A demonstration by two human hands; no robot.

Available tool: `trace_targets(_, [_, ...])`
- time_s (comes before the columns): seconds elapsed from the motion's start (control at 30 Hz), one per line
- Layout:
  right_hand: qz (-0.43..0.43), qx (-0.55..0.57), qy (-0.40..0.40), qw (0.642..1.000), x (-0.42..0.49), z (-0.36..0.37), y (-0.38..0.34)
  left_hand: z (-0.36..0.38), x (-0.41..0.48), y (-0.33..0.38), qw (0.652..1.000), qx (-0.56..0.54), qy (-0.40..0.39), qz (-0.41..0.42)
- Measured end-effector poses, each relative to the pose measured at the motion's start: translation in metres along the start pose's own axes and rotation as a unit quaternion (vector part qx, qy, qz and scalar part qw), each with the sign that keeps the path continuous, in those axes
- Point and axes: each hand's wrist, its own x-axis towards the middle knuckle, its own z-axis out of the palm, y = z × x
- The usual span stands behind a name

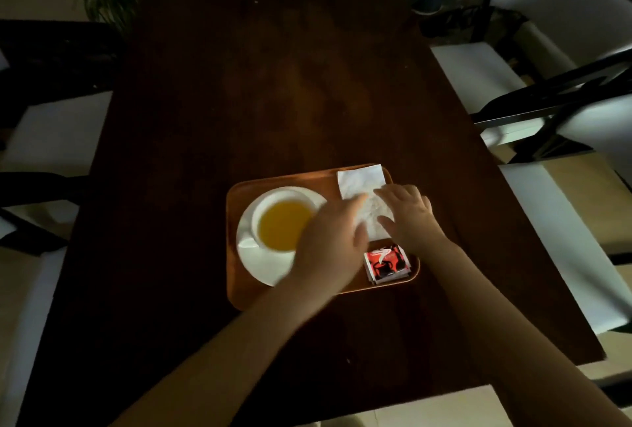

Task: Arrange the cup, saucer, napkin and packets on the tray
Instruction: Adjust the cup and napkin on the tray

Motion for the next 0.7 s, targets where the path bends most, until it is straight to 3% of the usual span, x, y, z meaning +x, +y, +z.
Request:
trace_targets(0.13, [-0.036,-0.051,-0.037,0.997,0.006,0.000,0.009,0.070,-0.023,0.003,0.993,0.081,-0.086,-0.018])
trace_targets(0.3, [-0.058,-0.053,-0.033,0.996,0.002,0.004,0.012,0.086,-0.026,-0.012,0.982,0.151,-0.112,0.003])
trace_targets(0.53, [-0.060,-0.015,-0.027,0.998,0.000,0.005,0.011,0.085,-0.027,-0.016,0.981,0.152,-0.115,0.031])
trace_targets(0.7, [0.021,0.133,0.101,0.986,-0.030,0.002,0.018,0.085,-0.038,-0.012,0.996,0.049,-0.058,-0.043])
